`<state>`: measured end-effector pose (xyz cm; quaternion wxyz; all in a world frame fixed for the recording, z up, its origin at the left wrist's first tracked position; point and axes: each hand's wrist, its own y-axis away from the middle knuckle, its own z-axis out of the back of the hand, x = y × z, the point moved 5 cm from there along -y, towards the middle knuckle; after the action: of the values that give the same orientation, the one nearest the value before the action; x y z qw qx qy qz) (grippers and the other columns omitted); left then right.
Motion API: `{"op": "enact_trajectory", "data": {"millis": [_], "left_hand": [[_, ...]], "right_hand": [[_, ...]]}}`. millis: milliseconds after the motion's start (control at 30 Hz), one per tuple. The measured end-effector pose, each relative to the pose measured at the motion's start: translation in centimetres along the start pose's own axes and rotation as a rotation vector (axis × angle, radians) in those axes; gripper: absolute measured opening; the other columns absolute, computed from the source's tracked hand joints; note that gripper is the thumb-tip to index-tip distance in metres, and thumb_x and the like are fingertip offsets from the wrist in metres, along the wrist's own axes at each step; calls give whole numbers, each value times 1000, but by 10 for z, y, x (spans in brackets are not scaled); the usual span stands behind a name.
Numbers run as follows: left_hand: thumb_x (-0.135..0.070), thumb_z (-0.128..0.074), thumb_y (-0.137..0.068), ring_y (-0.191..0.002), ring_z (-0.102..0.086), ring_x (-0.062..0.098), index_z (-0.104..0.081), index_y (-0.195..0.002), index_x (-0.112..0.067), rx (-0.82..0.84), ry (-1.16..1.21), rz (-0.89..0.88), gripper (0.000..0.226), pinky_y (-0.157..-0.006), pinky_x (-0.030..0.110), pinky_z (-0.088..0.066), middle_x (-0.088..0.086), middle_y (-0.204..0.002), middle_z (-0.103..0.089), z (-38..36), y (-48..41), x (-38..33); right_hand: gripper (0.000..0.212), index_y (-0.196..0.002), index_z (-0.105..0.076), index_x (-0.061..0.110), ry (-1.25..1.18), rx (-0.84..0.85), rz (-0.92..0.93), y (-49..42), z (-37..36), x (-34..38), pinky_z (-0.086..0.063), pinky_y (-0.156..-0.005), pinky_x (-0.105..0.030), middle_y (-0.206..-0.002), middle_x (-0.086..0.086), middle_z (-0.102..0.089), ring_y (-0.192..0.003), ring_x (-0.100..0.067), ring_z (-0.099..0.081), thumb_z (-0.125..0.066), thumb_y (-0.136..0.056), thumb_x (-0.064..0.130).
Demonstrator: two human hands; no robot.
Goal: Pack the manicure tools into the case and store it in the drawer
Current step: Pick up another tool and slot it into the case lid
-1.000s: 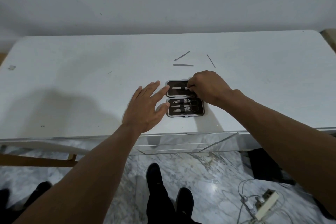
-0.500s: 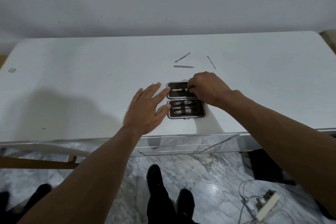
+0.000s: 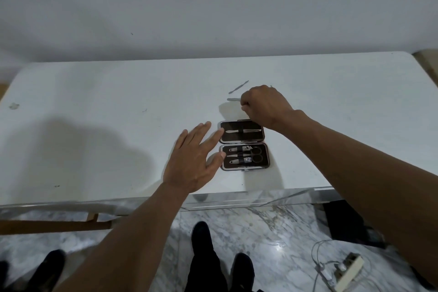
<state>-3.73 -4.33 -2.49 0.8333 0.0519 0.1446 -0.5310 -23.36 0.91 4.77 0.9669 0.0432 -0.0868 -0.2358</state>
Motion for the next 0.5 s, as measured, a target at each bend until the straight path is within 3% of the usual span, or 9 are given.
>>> {"op": "enact_trajectory", "data": {"millis": [233, 500], "left_hand": [[-54, -31, -95, -148, -22, 16, -29, -150, -35, 6, -7, 4, 58, -120, 43, -19, 1, -159, -29, 1, 0, -1], [-53, -34, -95, -146, -25, 18, -33, -149, -33, 9, 5, 8, 58, -118, 45, -22, 2, -157, -33, 5, -1, -4]], "right_hand": [[31, -117, -63, 9, 27, 80, -91, -37, -1, -6, -52, -86, -41, -116, -17, -64, -104, -38, -61, -61, -89, 22], [21, -104, -66, 7, 13, 128, -142, -52, 1, -8, -52, -77, -37, -103, -17, -65, -91, -37, -63, -62, -84, 10]]}}
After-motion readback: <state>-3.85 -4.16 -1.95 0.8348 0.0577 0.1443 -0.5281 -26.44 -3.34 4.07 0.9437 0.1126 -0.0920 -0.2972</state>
